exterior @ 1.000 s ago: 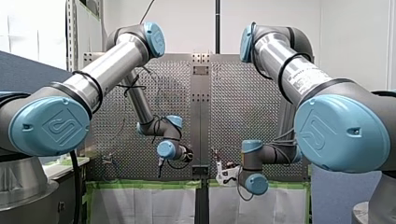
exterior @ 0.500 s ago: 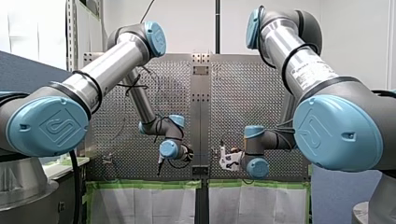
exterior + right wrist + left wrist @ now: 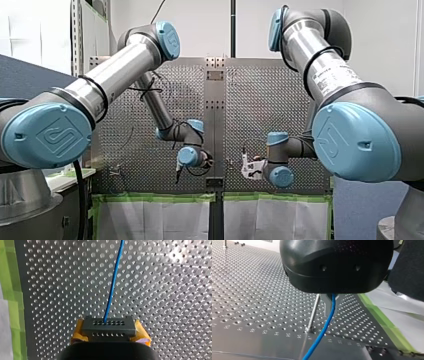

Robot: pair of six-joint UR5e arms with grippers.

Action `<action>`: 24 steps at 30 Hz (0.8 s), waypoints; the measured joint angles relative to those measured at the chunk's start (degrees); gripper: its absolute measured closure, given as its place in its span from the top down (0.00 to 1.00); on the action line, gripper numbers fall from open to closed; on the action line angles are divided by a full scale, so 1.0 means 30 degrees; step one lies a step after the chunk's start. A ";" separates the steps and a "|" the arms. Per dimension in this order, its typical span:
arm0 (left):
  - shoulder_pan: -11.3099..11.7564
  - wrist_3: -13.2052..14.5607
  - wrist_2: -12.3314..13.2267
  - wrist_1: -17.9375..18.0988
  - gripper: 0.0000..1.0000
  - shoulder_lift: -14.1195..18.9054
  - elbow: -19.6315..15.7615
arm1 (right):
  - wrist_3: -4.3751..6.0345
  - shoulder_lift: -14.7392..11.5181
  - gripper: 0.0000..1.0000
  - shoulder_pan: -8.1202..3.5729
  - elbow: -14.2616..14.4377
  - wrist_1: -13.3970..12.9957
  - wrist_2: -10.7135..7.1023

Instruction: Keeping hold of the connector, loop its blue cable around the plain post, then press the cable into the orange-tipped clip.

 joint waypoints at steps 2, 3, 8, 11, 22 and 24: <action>-0.0143 -0.0100 -0.0307 -0.0041 0.00 -0.0009 0.0156 | -0.0061 0.0002 0.00 -0.0124 -0.0001 0.0048 -0.0008; -0.0210 -0.0106 -0.0453 -0.0057 0.00 -0.0006 0.0209 | -0.0080 0.0007 0.00 -0.0172 -0.0001 0.0069 -0.0010; -0.0445 0.0004 -0.1144 -0.0101 0.00 -0.0023 0.0391 | -0.0155 0.0021 0.00 -0.0404 -0.0018 0.0117 -0.0008; -0.0478 0.0000 -0.1250 -0.0106 0.00 -0.0045 0.0473 | -0.0143 0.0026 0.00 -0.0519 -0.0103 0.0131 -0.0011; -0.0517 -0.0713 -0.0928 -0.0588 0.00 -0.0557 0.1467 | -0.0152 0.0044 0.00 -0.0850 -0.0377 0.0238 -0.0014; -0.0488 -0.0903 -0.0839 -0.0629 0.00 -0.0576 0.1598 | -0.0159 0.0058 0.00 -0.0903 -0.0397 0.0265 -0.0011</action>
